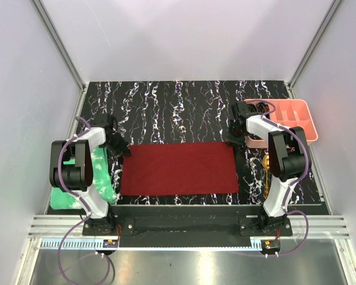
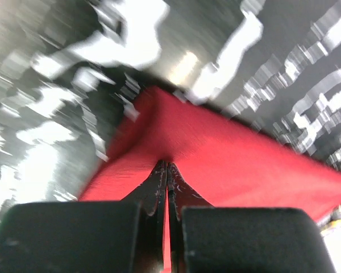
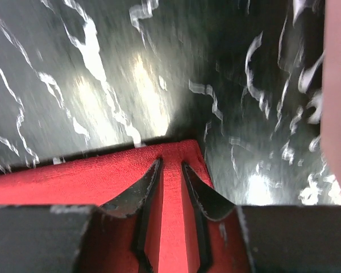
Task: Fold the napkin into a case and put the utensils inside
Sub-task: Pick up the rectangle-folded napkin from the center of the board.
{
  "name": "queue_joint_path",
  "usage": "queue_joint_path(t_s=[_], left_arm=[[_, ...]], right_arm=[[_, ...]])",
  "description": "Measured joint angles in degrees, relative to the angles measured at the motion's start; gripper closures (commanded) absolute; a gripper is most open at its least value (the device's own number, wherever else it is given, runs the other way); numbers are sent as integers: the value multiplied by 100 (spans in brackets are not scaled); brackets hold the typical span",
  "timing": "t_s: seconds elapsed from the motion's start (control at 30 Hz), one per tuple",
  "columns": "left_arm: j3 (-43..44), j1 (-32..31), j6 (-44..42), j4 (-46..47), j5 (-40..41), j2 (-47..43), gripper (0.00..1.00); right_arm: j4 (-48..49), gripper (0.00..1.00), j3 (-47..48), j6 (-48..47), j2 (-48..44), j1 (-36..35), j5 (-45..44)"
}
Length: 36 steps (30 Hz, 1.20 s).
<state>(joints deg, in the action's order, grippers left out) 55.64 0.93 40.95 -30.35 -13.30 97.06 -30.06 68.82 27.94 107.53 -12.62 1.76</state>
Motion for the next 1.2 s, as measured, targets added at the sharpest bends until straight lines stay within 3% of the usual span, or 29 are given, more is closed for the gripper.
queue_joint_path(t_s=[0.47,0.57,0.6,0.7,0.73,0.8,0.83,1.03,1.2], left_arm=[[761,393,-107,-166,-98,717,96],[798,400,-151,-81,-101,737,84],[798,400,-192,-59,-105,713,75],[763,302,-363,-31,-92,411,64],[719,197,-415,-2,-79,179,61],[634,-127,-529,57,-72,-433,58],[601,-313,-566,107,-81,-688,57],[166,-1705,-686,564,-216,-1998,51],[-319,-2173,-802,597,-302,-2437,49]], right_arm=[[-17,70,870,-251,612,15,-216],[-76,61,1270,-354,868,15,-267],[-162,52,1394,-387,922,15,-306],[-577,41,1561,-479,872,20,-463],[-752,25,1554,-507,769,24,-511],[-957,12,1423,-542,422,26,-540],[-1027,0,1235,-575,109,28,-535],[-1152,0,-125,-643,-1961,31,-249],[-1071,5,-1069,-581,-2109,-61,-140]])
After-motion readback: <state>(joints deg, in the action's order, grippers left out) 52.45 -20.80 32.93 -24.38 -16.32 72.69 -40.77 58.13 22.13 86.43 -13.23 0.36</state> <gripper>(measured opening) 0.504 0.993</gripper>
